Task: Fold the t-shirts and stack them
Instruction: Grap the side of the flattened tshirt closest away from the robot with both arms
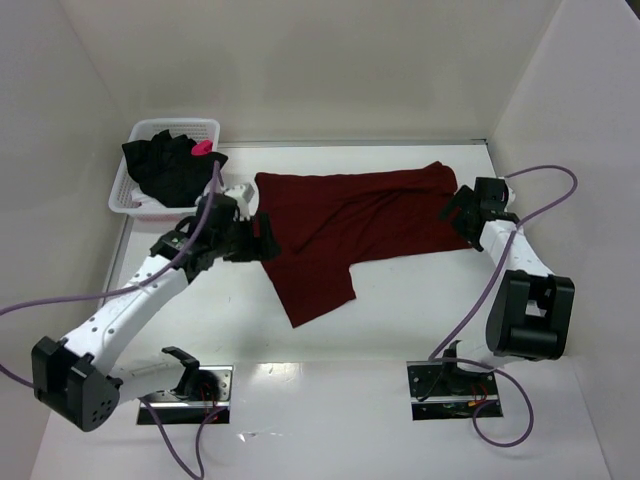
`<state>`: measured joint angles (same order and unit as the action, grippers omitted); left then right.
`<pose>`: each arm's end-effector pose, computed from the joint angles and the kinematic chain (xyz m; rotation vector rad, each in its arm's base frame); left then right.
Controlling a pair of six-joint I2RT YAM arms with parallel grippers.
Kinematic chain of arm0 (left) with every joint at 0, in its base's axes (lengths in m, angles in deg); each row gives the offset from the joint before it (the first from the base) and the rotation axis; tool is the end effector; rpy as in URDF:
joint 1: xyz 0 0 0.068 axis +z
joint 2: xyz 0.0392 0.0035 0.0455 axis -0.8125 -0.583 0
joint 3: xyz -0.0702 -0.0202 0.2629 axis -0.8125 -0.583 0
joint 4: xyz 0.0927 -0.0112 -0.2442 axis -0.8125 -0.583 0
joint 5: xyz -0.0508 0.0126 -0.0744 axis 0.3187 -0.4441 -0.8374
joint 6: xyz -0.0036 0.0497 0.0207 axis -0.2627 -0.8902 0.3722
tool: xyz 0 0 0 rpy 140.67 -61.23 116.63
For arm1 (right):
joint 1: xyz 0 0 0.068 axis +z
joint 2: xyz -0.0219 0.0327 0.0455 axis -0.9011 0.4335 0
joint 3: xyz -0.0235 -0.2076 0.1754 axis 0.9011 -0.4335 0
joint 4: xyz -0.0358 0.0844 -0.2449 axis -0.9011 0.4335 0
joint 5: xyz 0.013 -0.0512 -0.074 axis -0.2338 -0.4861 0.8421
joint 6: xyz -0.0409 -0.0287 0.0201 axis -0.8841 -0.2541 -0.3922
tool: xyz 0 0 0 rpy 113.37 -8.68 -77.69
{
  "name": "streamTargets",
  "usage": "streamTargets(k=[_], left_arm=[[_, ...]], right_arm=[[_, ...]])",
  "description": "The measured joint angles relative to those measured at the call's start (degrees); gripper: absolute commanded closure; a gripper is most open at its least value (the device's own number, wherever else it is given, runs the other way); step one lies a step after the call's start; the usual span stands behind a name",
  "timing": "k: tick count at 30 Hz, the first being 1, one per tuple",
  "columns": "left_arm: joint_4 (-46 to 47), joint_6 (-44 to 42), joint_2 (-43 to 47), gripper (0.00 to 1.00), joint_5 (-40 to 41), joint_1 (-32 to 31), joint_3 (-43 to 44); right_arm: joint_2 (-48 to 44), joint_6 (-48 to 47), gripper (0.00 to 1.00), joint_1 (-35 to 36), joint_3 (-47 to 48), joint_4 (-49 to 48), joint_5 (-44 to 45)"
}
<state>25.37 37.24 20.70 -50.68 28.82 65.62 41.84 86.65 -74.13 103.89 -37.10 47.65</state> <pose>0.2169 -0.1061 0.3350 -0.0687 2.2516 -0.6143 0.3027 -0.0551 0.2328 0.8497 2.2555 0.0710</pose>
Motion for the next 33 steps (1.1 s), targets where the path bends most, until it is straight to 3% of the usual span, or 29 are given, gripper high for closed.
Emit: streamTargets(k=[5, 11, 21, 33], left_arm=[[2.0, 4.8, -1.7, 0.15, -1.6, 0.0, -11.5], [7.5, 9.7, -3.8, 0.18, -1.6, 0.0, -16.1], [16.2, 12.1, -16.2, 0.19, -0.4, 0.0, -18.3], [24.3, 14.6, -23.1, 0.23, 1.4, 0.0, -18.1]], right_arm=[[0.1, 1.5, 0.00, -1.5, -1.3, 0.4, 0.4], [3.8, 3.2, 0.00, -2.8, -0.8, 0.2, -0.3], [8.0, 4.2, 0.00, -2.8, -0.2, -0.3, -0.6], [8.2, 4.2, 0.07, -4.4, -0.2, -0.7, -0.2]])
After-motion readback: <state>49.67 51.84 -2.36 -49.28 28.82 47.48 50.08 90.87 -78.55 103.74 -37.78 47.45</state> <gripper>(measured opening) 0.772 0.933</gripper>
